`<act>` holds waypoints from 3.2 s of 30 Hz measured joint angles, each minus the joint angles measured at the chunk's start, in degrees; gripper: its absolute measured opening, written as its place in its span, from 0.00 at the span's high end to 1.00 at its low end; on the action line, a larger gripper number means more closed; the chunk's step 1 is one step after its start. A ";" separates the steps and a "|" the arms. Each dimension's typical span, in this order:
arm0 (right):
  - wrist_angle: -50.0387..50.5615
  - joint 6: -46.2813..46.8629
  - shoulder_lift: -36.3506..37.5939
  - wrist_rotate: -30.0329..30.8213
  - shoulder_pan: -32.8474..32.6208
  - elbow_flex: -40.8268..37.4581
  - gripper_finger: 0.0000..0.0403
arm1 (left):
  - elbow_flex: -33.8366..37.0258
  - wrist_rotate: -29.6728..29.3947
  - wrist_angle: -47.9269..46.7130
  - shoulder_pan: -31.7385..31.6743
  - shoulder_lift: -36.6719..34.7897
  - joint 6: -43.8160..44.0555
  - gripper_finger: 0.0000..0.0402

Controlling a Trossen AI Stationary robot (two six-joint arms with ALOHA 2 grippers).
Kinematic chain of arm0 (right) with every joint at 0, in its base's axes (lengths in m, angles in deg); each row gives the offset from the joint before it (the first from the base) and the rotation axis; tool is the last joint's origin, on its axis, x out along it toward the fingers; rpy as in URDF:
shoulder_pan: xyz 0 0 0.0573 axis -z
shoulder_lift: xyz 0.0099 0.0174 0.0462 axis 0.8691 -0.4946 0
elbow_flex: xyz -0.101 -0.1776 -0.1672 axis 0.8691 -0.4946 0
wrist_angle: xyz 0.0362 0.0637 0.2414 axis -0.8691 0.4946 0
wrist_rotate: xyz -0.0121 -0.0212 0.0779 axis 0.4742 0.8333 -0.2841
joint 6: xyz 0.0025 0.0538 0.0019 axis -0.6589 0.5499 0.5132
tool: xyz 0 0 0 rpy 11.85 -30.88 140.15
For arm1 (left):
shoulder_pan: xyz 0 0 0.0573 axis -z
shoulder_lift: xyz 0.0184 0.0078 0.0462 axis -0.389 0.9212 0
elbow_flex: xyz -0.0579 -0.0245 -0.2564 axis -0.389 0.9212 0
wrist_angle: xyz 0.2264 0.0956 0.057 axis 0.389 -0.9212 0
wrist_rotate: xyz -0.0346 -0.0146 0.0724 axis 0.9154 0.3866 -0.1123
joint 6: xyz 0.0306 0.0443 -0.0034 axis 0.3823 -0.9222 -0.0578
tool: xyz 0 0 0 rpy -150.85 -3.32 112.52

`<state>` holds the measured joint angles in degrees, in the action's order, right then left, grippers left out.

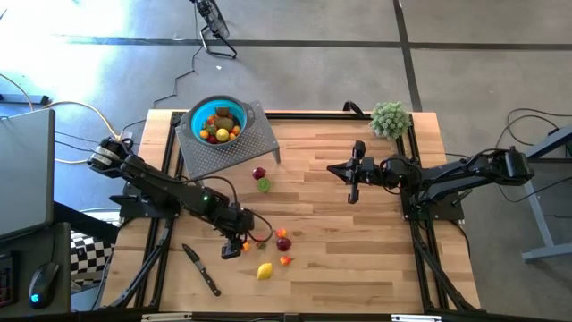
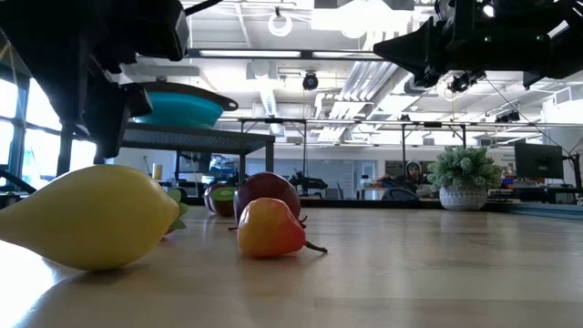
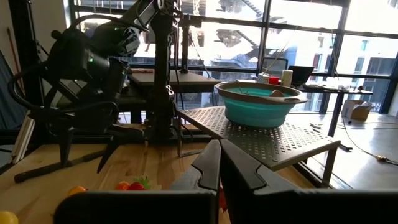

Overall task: Pick & Place Fruit
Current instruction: Put the orange pear into the blue strainer bowl on the shelf

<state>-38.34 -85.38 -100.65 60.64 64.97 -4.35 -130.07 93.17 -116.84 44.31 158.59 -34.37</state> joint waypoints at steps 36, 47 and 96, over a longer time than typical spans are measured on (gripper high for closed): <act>0.01 0.02 -0.01 0.02 -0.01 0.00 0.99 | -0.02 -14.95 4.64 11.25 12.70 6.34 0.31; 0.02 0.02 -0.01 -0.11 0.00 0.00 0.99 | -0.20 -15.91 5.17 11.27 15.41 6.34 0.31; -0.01 0.02 -0.01 -0.12 -0.01 0.00 0.99 | -0.03 -15.95 5.75 11.23 15.65 6.39 0.65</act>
<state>-38.35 -85.35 -100.66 60.53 64.96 -4.35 -130.11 77.21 -111.09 55.54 174.24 -27.98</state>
